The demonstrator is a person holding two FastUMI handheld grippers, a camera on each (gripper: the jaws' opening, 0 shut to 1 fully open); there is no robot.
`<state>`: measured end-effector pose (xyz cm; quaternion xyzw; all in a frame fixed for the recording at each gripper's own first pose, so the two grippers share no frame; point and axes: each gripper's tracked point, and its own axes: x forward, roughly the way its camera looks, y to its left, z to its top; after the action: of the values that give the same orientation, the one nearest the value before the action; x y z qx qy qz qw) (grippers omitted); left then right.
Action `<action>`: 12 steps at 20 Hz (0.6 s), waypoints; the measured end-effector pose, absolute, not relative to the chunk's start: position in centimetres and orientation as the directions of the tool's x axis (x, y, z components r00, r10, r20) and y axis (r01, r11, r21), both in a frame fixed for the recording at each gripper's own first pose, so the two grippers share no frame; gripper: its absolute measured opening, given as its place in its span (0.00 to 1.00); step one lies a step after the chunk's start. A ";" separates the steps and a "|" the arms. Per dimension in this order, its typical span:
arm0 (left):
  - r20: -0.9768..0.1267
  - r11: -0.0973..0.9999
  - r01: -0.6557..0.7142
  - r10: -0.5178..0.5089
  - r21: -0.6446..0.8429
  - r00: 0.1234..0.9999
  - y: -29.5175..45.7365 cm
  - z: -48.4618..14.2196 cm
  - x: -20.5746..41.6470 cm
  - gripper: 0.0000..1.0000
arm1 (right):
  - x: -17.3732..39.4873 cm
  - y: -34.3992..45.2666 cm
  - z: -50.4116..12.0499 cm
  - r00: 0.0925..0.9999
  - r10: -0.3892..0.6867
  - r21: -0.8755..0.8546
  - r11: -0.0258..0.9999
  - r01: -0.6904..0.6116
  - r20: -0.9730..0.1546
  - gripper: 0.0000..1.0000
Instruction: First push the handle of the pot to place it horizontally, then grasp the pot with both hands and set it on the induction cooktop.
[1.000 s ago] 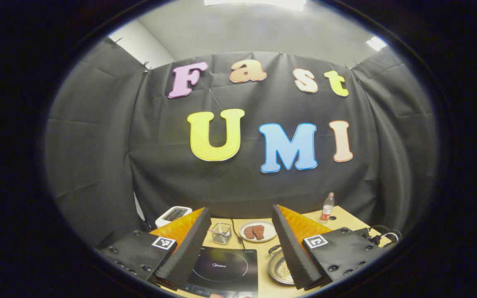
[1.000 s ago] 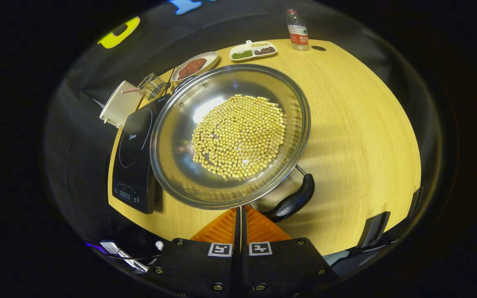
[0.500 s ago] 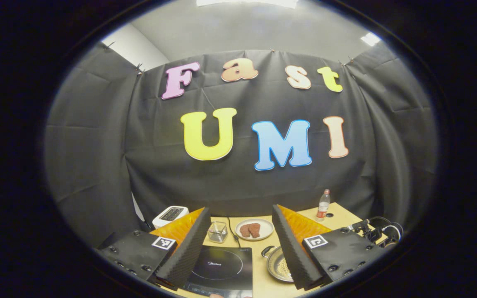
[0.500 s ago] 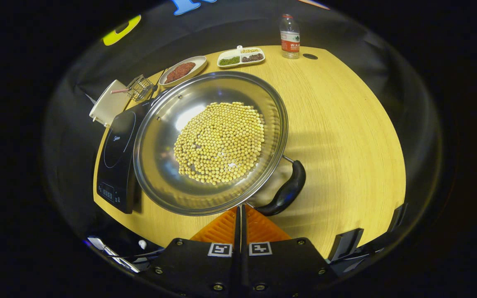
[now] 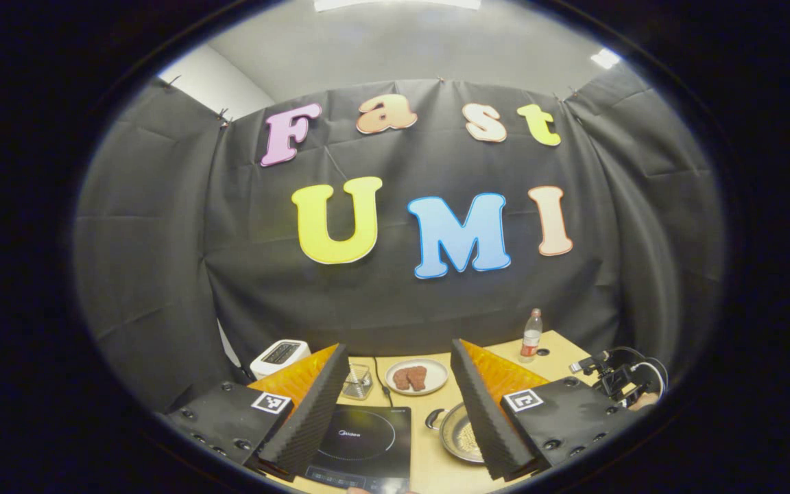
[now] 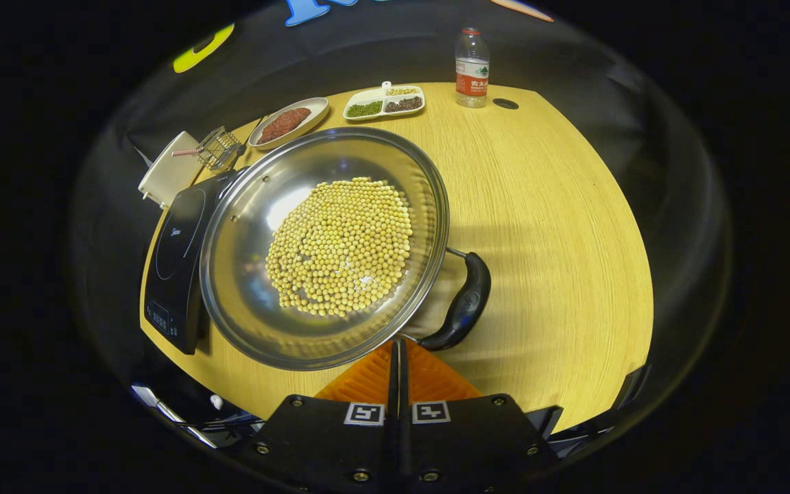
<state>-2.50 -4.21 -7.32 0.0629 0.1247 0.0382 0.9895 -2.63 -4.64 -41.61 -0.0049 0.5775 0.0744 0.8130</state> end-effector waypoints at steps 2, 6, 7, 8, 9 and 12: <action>-0.247 0.987 -0.065 0.100 0.143 0.964 -4.5 -7.4 -2.9 0.95 | -1.9 -5.3 -41.7 0.326 0.108 0.064 0.988 -0.142 -0.939 0.00; -0.264 0.987 -0.083 0.117 0.137 0.957 -4.9 -8.1 -3.3 0.95 | -0.4 -6.5 -42.0 0.330 0.092 0.040 0.986 -0.159 -0.939 0.00; -0.269 0.987 -0.089 0.123 0.136 0.955 -4.9 -8.4 -3.2 0.95 | 0.0 -6.8 -42.1 0.329 0.087 0.036 0.987 -0.159 -0.940 0.00; -0.275 0.986 -0.095 0.130 0.137 0.953 -5.0 -8.5 -3.4 0.95 | 0.1 -7.1 -42.2 0.325 0.085 0.034 0.986 -0.160 -0.942 0.01; -0.278 0.985 -0.100 0.136 0.138 0.951 -5.1 -8.8 -3.5 0.95 | 0.5 -7.4 -42.3 0.324 0.084 0.032 0.986 -0.162 -0.942 0.01; -0.287 0.984 -0.110 0.146 0.139 0.947 -5.6 -9.2 -3.8 0.97 | 1.5 -8.0 -42.6 0.324 0.082 0.024 0.983 -0.179 -0.942 0.01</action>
<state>-3.77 -5.63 -9.18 0.0609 0.1499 0.0650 0.9847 1.48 -7.98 -42.57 -0.0421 0.5758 0.0805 0.8126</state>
